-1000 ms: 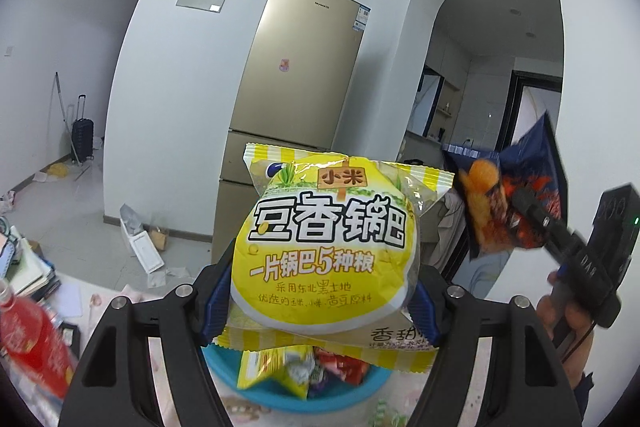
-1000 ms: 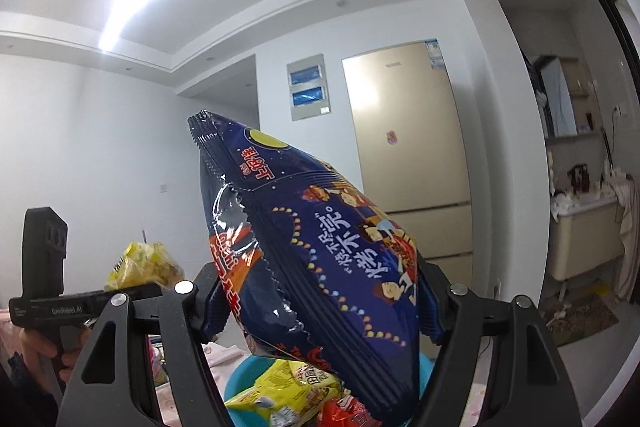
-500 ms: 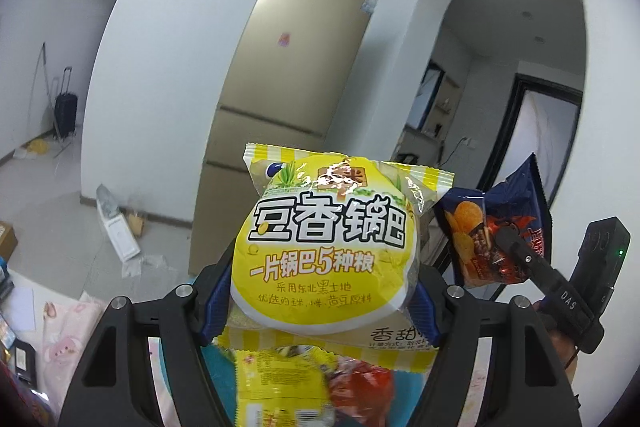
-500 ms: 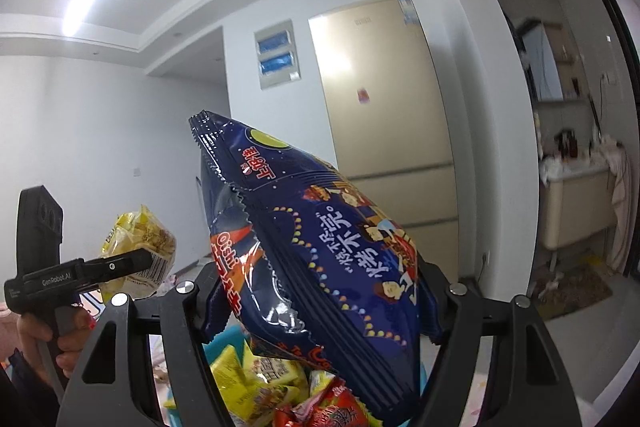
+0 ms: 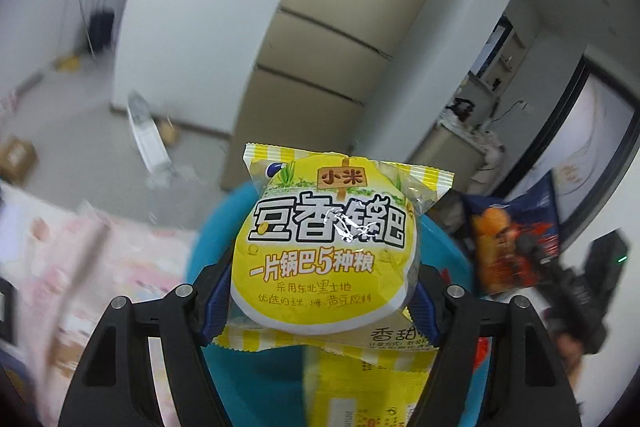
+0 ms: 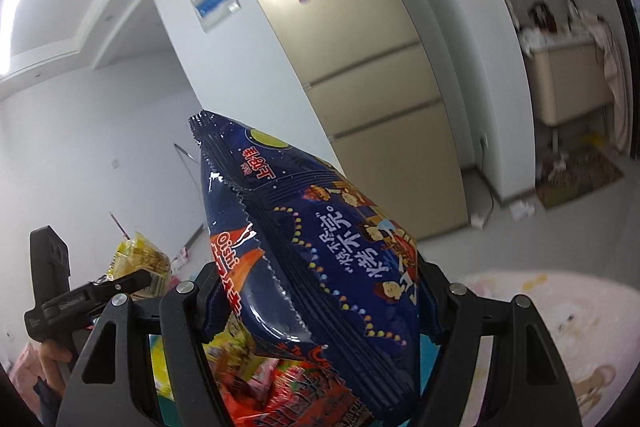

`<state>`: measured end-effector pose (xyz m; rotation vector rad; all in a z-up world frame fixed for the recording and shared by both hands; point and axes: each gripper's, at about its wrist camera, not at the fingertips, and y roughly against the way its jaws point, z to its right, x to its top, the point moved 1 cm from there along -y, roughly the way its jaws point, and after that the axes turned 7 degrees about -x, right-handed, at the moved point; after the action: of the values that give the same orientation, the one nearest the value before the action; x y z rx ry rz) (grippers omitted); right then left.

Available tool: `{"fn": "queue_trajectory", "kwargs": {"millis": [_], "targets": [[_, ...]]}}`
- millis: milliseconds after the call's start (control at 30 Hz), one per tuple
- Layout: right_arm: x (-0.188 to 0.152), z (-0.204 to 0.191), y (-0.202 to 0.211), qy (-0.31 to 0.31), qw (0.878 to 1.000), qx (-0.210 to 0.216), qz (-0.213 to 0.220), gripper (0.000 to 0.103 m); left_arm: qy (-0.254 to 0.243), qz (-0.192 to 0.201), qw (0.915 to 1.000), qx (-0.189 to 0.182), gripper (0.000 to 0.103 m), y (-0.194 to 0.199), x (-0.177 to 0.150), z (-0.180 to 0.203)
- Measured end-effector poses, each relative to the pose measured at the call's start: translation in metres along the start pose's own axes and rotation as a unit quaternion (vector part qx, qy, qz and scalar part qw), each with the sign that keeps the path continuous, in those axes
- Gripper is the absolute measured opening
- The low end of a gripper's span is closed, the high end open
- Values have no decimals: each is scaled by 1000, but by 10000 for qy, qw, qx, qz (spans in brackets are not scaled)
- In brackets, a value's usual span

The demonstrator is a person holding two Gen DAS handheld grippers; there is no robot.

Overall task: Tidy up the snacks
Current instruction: 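Open both grippers to drop the yellow pack and blue bag into the basin, then move both grippers away from the basin toward the remaining packs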

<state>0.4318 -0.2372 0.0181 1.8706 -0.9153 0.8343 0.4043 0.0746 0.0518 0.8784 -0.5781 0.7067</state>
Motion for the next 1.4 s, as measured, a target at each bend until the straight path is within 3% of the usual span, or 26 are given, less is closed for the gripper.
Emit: {"fn": "queue_trajectory", "kwargs": {"millis": [267,300,333,400,500,733,967,1400], "targets": [[-9,3,-12,-103,9994,-46,-312,74,530,-496,9967,-368,75,-33,-5,-16],[-9,1,-12,-76,9995,-50,-317,77,629,-574,9957,-351,77,-35,-3,-19],[-9,0,-12,-56,9995,-31,-325,81,715,-636,9949,-315,87,-37,-2,-23],[-9,-3,-11,-14,9995,-97,-292,95,795,-466,9953,-290,103,-32,-1,-26],[-5,-8,-6,117,9996,-216,-137,99,810,-29,9962,-326,103,-15,4,-25],[7,-22,12,406,9986,-275,198,102,202,422,9988,-157,103,16,9,3],[22,-42,44,710,9951,-143,670,103,-568,774,9954,-6,103,49,8,50],[31,-89,107,1450,9801,-17,1356,103,-1666,1353,9759,405,103,100,-3,121]]}}
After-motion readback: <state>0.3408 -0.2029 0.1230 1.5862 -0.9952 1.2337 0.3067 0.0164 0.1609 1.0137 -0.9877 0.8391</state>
